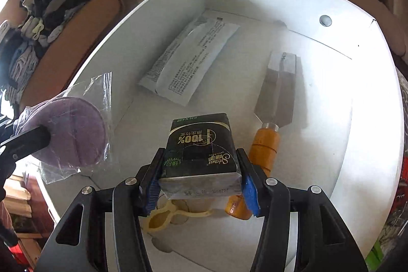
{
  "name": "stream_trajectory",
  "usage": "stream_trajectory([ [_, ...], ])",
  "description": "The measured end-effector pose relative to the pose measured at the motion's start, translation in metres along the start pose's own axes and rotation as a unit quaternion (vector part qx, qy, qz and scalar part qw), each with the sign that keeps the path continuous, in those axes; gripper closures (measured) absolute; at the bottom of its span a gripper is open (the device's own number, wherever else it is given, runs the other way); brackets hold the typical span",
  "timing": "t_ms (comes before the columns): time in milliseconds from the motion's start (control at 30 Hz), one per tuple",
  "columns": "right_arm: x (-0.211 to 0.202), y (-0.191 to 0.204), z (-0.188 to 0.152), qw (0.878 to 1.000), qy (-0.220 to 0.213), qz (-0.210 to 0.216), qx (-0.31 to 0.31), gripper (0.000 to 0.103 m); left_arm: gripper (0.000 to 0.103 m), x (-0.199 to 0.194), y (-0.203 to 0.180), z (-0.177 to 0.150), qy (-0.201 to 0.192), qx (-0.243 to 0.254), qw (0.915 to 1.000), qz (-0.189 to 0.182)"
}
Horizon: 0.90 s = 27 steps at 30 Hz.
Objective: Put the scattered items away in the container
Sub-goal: 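Open the right gripper to drop the tea box while the left gripper releases the sponge bag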
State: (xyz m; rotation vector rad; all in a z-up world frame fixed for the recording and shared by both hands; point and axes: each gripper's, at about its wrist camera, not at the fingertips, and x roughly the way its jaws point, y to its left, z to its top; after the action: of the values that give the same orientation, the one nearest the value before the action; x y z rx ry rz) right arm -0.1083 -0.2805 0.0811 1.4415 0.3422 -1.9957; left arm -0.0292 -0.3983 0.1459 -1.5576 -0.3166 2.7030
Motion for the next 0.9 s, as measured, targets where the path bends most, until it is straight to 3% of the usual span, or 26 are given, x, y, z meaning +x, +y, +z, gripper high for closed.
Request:
stream_trajectory([
  [133, 0.004, -0.009, -0.002, 1.0, 0.013, 0.008, 0.023, 0.045, 0.084, 0.006, -0.006, 0.002, 0.005, 0.007, 1.0, 0.004],
  [300, -0.025, -0.019, -0.008, 0.999, -0.022, 0.025, 0.024, 0.045, 0.083, 0.014, -0.014, 0.008, 0.014, 0.023, 0.9995, 0.015],
  [567, -0.061, -0.029, -0.019, 0.999, -0.036, 0.003, -0.018, 0.045, 0.081, 0.051, -0.041, 0.01, 0.056, 0.058, 0.9955, 0.05],
  [667, -0.072, -0.038, -0.025, 0.999, -0.045, 0.008, -0.017, 0.045, 0.065, 0.056, -0.045, 0.009, 0.052, 0.054, 0.9949, 0.068],
  [733, -0.079, -0.042, -0.028, 0.998, -0.051, 0.003, -0.021, 0.045, 0.026, 0.053, -0.044, 0.008, 0.043, 0.047, 0.9948, 0.079],
  [900, -0.101, -0.053, -0.045, 0.998, -0.064, -0.003, -0.029, 0.045, 0.024, 0.03, -0.038, 0.008, 0.03, 0.025, 0.9958, 0.082],
])
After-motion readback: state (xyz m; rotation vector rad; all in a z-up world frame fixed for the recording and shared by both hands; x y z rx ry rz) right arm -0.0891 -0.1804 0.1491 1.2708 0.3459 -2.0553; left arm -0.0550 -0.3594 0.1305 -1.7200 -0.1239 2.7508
